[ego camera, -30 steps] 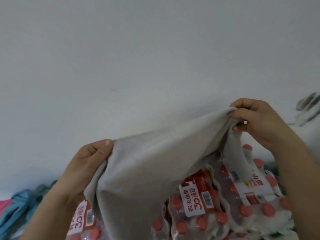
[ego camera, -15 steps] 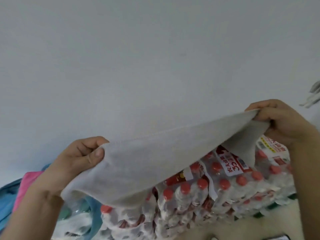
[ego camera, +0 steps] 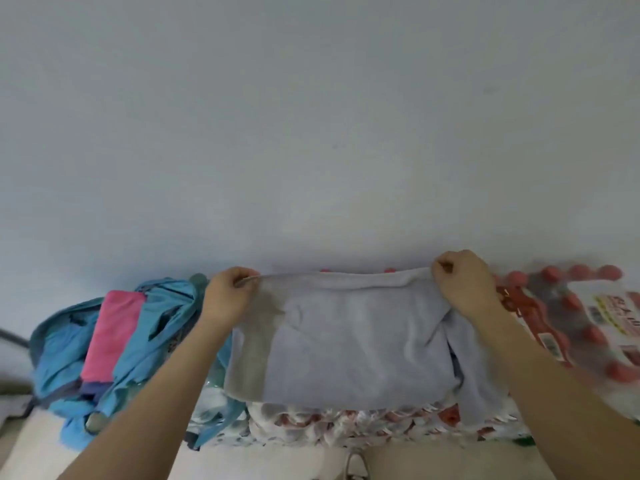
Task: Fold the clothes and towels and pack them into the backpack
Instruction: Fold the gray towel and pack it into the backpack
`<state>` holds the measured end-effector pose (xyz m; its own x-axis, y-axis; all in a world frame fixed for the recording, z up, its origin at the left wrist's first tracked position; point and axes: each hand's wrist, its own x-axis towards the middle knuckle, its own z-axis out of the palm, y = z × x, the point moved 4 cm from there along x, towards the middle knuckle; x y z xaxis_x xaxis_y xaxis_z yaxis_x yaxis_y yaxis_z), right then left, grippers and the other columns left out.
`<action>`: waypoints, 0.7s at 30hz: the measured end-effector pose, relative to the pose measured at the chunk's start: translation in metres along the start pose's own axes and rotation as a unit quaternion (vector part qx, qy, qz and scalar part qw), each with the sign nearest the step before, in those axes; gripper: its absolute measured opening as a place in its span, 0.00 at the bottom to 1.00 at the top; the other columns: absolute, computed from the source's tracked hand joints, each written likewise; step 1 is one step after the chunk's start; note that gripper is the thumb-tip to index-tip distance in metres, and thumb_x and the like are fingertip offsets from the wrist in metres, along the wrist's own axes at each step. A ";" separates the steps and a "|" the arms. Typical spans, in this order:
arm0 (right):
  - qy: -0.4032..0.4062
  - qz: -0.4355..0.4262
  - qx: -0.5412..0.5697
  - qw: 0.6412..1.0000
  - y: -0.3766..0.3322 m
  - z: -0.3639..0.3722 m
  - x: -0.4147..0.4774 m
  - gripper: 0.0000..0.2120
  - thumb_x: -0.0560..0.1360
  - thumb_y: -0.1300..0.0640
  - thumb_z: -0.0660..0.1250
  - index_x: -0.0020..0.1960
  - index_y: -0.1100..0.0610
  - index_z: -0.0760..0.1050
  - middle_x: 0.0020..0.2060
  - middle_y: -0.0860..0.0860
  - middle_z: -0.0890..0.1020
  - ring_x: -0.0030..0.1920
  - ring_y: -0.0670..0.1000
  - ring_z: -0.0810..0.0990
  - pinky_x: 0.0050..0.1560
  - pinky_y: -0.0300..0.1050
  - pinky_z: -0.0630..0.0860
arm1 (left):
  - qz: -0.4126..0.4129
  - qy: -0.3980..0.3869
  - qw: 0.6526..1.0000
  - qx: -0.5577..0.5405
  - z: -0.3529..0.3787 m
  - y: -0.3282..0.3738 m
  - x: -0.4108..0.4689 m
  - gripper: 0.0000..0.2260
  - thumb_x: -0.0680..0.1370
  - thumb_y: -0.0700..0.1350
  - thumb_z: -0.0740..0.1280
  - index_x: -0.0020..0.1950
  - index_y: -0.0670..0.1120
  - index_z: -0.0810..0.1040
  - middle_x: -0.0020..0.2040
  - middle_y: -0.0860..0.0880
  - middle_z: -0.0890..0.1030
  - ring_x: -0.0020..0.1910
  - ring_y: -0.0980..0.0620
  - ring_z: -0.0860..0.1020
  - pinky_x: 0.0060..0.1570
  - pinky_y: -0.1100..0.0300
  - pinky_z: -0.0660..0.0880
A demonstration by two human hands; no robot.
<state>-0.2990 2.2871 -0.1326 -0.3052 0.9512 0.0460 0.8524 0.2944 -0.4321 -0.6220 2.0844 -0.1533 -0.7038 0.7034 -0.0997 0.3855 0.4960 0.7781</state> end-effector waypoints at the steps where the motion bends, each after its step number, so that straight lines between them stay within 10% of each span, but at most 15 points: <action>1: -0.019 -0.033 -0.039 0.998 -0.009 0.006 -0.004 0.11 0.74 0.57 0.63 0.47 0.61 0.81 0.46 0.61 0.82 0.47 0.61 0.79 0.47 0.47 0.72 | 0.017 0.001 1.000 -0.001 0.002 0.007 -0.005 0.05 0.74 0.40 0.70 0.42 0.49 0.82 0.40 0.50 0.83 0.45 0.50 0.81 0.46 0.60 0.75; 4: -0.115 -0.178 0.070 0.975 -0.070 0.025 -0.034 0.22 0.73 0.57 0.69 0.66 0.54 0.73 0.64 0.52 0.74 0.64 0.54 0.71 0.63 0.45 0.67 | 0.090 -0.027 0.996 -0.007 0.008 0.040 -0.028 0.04 0.74 0.41 0.70 0.43 0.49 0.83 0.38 0.57 0.82 0.39 0.66 0.78 0.40 0.75 0.70; 8: -0.269 -0.273 0.247 0.890 -0.162 0.052 -0.078 0.37 0.71 0.62 0.71 0.74 0.46 0.59 0.65 0.37 0.69 0.66 0.40 0.68 0.63 0.32 0.65 | 0.149 -0.072 0.986 -0.018 0.021 0.073 -0.058 0.07 0.73 0.39 0.70 0.42 0.52 0.83 0.38 0.55 0.84 0.40 0.62 0.80 0.41 0.68 0.74; 13: -0.208 -0.310 0.200 0.906 -0.170 0.044 -0.055 0.12 0.70 0.64 0.66 0.51 0.54 0.81 0.46 0.49 0.84 0.47 0.48 0.80 0.52 0.45 0.75 | 0.060 -0.076 0.984 -0.147 0.023 0.040 -0.070 0.15 0.70 0.50 0.74 0.53 0.55 0.74 0.49 0.59 0.79 0.48 0.58 0.78 0.50 0.64 0.74; 17: -0.159 -0.289 0.252 0.910 -0.160 0.014 -0.024 0.08 0.72 0.63 0.69 0.43 0.51 0.83 0.39 0.41 0.82 0.44 0.41 0.79 0.48 0.30 0.71 | 0.028 -0.165 0.979 0.118 0.037 -0.002 -0.087 0.12 0.72 0.53 0.70 0.47 0.47 0.75 0.42 0.51 0.80 0.40 0.52 0.77 0.46 0.50 0.75; 21: -0.015 -0.280 0.273 0.920 -0.158 -0.010 0.014 0.07 0.73 0.63 0.68 0.44 0.52 0.81 0.40 0.44 0.82 0.43 0.44 0.79 0.49 0.38 0.73 | -0.052 -0.125 0.989 -0.054 0.029 -0.006 -0.125 0.20 0.68 0.61 0.70 0.49 0.48 0.78 0.42 0.44 0.81 0.40 0.46 0.80 0.41 0.46 0.78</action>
<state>-0.4339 2.2544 -0.0549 -0.6498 0.6595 0.3780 0.2207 0.6396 -0.7364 -0.5185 2.0082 -0.1631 -0.5612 0.7622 -0.3227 0.2434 0.5246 0.8158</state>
